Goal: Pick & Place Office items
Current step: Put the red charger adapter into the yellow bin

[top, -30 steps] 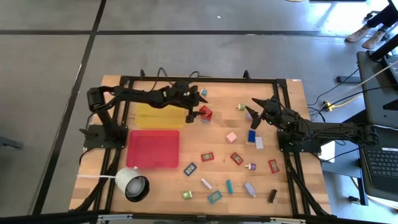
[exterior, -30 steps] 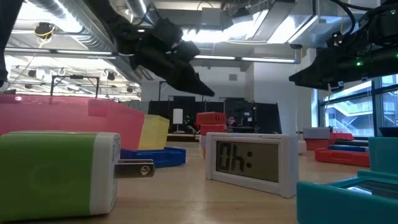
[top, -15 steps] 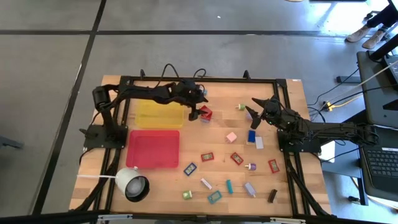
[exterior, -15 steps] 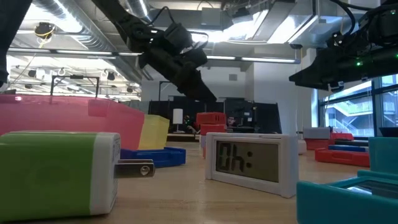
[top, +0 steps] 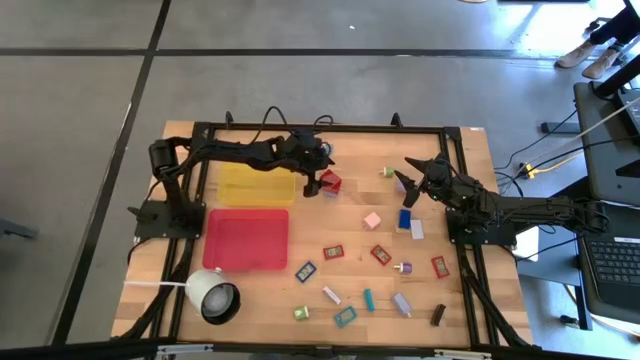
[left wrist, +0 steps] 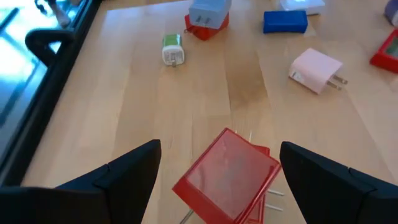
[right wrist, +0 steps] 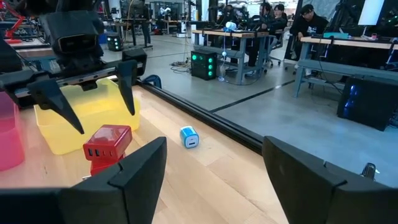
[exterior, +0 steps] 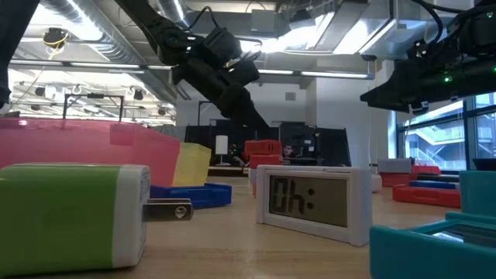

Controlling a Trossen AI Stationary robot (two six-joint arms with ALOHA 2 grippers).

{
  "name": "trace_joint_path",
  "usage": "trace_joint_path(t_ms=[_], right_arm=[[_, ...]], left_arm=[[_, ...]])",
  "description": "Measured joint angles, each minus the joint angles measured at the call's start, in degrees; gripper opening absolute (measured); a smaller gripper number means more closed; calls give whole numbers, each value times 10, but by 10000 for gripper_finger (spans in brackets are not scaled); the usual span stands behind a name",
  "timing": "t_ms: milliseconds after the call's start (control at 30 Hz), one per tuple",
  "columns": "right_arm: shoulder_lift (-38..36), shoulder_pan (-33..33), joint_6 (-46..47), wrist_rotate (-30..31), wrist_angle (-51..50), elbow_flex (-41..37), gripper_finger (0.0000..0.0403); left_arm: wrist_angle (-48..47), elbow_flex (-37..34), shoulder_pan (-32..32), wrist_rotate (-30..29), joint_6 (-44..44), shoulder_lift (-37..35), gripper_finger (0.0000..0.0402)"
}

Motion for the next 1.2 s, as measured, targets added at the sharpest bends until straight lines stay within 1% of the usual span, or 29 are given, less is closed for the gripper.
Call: trace_joint_path(t_ms=[167, 267, 667, 833, 967, 1200], right_arm=[[0, 0, 0, 0, 0, 0, 269], [0, 0, 0, 0, 0, 0, 269], [0, 0, 0, 0, 0, 0, 269], [0, 0, 0, -1, 0, 0, 269], [0, 0, 0, -2, 0, 0, 269], [0, 0, 0, -2, 0, 0, 269]], left_arm=[[-13, 0, 0, 0, 23, 0, 349], [-21, 0, 1, -1, 21, 9, 356], [-24, 0, 8, -5, 30, 22, 357], [-27, 0, 12, 8, 28, 37, 357], [-16, 0, 13, 9, 21, 49, 357], [2, 0, 13, 9, 9, 49, 357]])
